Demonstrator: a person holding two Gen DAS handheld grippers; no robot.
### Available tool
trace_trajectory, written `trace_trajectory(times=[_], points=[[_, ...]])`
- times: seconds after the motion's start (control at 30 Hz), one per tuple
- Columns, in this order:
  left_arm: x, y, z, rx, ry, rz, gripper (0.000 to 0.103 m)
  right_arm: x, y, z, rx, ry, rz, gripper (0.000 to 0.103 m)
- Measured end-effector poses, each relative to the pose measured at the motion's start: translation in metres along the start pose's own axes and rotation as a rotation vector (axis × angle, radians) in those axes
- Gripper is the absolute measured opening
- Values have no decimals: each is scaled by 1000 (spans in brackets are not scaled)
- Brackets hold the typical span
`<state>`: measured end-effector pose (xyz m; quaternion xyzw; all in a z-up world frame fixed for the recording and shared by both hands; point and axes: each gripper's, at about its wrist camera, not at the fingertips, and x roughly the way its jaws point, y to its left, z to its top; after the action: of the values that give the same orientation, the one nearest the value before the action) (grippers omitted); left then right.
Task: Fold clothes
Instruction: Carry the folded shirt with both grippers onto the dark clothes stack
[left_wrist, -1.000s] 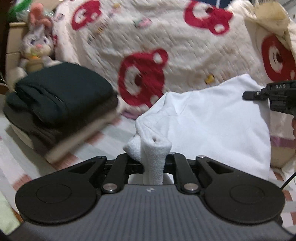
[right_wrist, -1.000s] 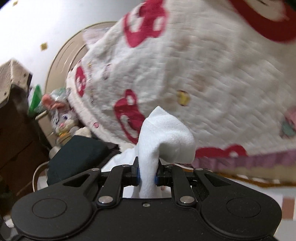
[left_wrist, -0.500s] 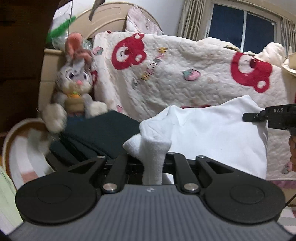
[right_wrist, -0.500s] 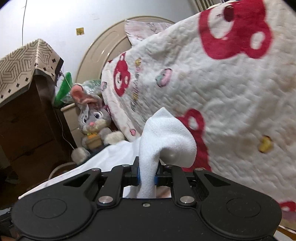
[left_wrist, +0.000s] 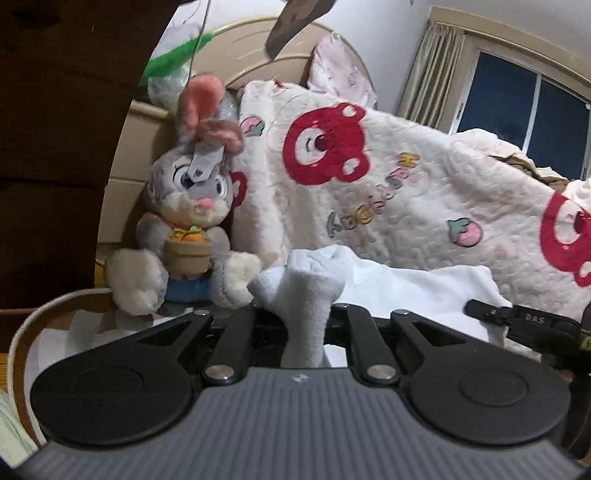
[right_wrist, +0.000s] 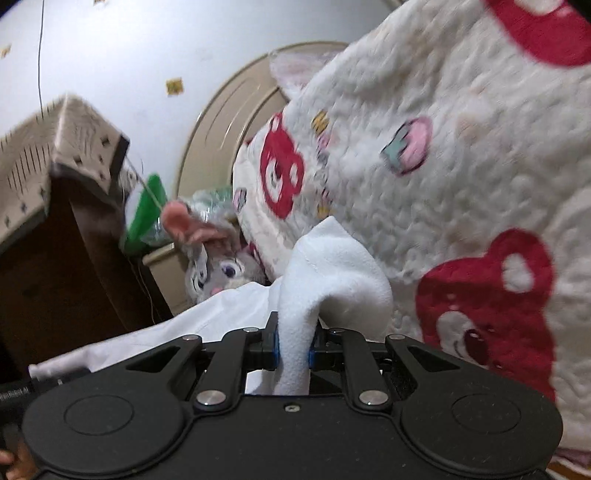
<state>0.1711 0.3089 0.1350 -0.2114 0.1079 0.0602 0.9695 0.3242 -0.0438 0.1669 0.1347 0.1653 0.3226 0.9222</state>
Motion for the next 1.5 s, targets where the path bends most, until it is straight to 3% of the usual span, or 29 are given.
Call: trace_trajectory(times=[0.17,0.3,0.37,0.4,0.43,0.5,0.53,0.57,0.7,0.73,0.83,1.0,1.1,1.23,1.37,1.43,1.5], points=[[18,34,-10,-110,-2,27,9,43,-6,-9,31,11,-24,16],[39,43,-15,-109,-12,51,10,70,-15,-25,77,17,-71,16],[62,56,-40,-170,31,119,13,82,-21,-35,98,30,-117,17],[69,64,-53,-206,52,149,14,88,-29,-44,129,58,-171,20],[73,72,-66,-245,68,171,23,92,-39,-54,194,90,-228,25],[67,89,-75,-367,35,155,27,85,-53,-72,380,88,-268,47],[63,94,-71,-406,24,146,28,80,-60,-81,478,78,-276,50],[61,98,-68,-422,19,148,28,74,-66,-90,577,63,-244,52],[57,108,-63,-452,21,164,27,47,-83,-131,957,-6,32,52],[57,107,-64,-447,28,167,25,45,-81,-139,990,0,80,52],[62,96,-63,-377,34,198,18,42,-66,-148,943,61,160,52],[62,84,-60,-288,20,239,17,44,-40,-143,780,140,158,52],[61,88,-60,-315,15,225,14,44,-35,-142,767,181,174,57],[61,108,-62,-480,34,149,13,45,-34,-141,770,224,192,59],[63,111,-61,-478,56,147,13,37,-11,-137,699,315,230,58],[64,104,-59,-424,64,173,13,33,-2,-140,668,351,256,49],[67,90,-55,-323,66,217,13,29,8,-144,631,383,272,29]])
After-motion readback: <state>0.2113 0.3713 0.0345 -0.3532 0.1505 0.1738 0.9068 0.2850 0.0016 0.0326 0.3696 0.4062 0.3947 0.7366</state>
